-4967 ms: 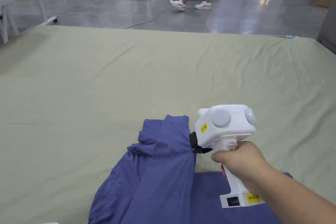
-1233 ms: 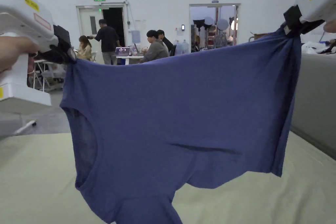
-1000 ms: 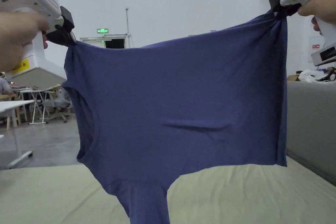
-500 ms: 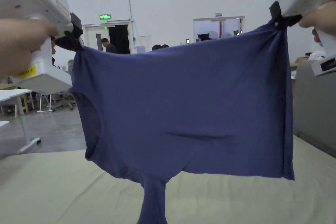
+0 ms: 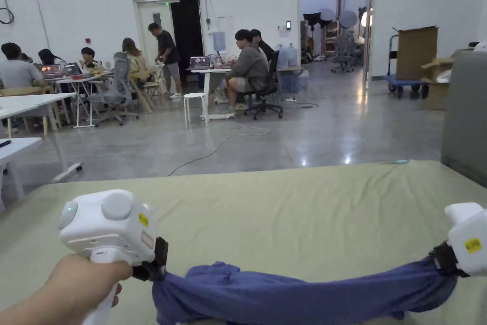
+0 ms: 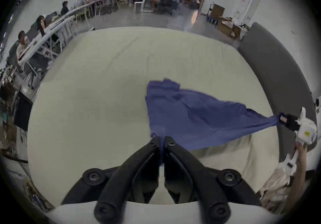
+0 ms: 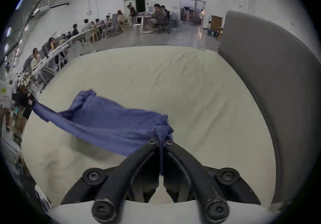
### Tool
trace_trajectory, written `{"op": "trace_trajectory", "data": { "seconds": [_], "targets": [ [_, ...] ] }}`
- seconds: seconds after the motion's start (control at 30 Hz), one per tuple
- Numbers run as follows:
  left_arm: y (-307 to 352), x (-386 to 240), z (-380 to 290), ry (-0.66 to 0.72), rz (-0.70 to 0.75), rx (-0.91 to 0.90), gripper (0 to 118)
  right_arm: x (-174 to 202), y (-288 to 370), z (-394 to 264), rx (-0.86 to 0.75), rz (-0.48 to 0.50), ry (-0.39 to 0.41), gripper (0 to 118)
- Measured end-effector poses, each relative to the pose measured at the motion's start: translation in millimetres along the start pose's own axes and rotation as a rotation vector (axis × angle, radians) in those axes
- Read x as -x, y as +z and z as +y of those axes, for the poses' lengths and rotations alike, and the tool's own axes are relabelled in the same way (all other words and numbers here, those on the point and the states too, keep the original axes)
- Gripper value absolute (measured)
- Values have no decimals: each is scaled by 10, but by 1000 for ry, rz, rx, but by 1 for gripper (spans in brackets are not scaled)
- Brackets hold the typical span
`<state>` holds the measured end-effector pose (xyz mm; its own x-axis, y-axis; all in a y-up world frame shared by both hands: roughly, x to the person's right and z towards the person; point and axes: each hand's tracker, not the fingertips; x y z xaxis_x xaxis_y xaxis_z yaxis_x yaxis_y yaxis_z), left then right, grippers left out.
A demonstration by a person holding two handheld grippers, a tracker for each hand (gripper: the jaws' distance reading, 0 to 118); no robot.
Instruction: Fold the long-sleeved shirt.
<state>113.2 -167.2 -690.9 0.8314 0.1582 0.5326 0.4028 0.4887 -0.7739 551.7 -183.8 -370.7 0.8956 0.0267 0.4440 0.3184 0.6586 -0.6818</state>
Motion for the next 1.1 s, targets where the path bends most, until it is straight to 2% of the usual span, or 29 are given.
{"op": "trace_trajectory", "data": {
  "seconds": [0.13,0.27,0.47,0.6,0.77,0.87,1.1],
  "targets": [
    [526,72,-555,-72,-1,7,0,-47,804,-545,-22,40,23,0],
    [1082,-18,-1255,-154,-24,54,0,-7,1544,-1171,-10,61,96,0],
    [1574,-122,-2252,-176,-70,100,0,-46,2046,-2068,38,63,123,0],
    [1718,-139,-2866,-168,-120,135,0,-93,2184,-2621,87,87,82,0],
    [1793,-117,-3441,-171,-143,166,0,-106,2260,-3104,129,86,88,0],
    [1656,-79,-3661,-148,-174,210,0,-111,2118,-3295,180,80,88,0],
    [954,-20,-3973,-140,-134,310,0,-22,1527,-3657,337,64,107,0]
  ]
}}
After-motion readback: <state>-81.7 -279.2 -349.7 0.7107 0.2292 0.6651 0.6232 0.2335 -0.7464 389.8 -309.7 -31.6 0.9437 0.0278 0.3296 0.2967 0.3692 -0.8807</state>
